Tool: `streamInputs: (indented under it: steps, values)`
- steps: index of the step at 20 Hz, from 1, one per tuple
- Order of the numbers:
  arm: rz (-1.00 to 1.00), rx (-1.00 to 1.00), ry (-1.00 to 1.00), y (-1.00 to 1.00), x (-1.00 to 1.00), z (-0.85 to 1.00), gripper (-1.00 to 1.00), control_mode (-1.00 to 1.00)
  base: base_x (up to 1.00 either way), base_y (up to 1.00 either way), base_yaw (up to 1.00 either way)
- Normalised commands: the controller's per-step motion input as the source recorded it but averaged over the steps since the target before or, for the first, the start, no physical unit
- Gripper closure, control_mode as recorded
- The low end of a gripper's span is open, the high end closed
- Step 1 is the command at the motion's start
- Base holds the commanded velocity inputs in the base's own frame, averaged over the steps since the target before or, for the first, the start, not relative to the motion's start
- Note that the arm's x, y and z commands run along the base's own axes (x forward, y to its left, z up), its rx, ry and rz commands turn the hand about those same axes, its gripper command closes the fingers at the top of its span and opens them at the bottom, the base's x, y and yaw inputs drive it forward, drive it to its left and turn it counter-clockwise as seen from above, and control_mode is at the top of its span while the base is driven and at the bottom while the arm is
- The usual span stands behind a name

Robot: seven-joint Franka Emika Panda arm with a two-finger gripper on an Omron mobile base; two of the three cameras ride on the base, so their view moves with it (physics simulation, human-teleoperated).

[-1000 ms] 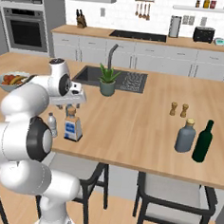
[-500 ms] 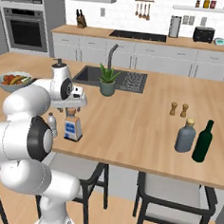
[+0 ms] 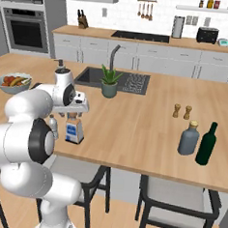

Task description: Move the plastic bottles in the middle to the plastics group, and the glass bottles in the middle to the glass group.

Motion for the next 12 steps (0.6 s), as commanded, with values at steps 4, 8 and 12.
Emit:
streamInputs:
  steps: [4,8,12]
  values:
    - [0.00,0.00,0.00,0.00,0.00,0.00,1.00,-1.00,0.00,0.00,0.00]
    - [0.00,0.00,0.00,0.00,0.00,0.00,1.00,-1.00,0.00,0.00,0.00]
    - [0.00,0.00,0.00,0.00,0.00,0.00,1.00,-1.00,0.00,0.00,0.00]
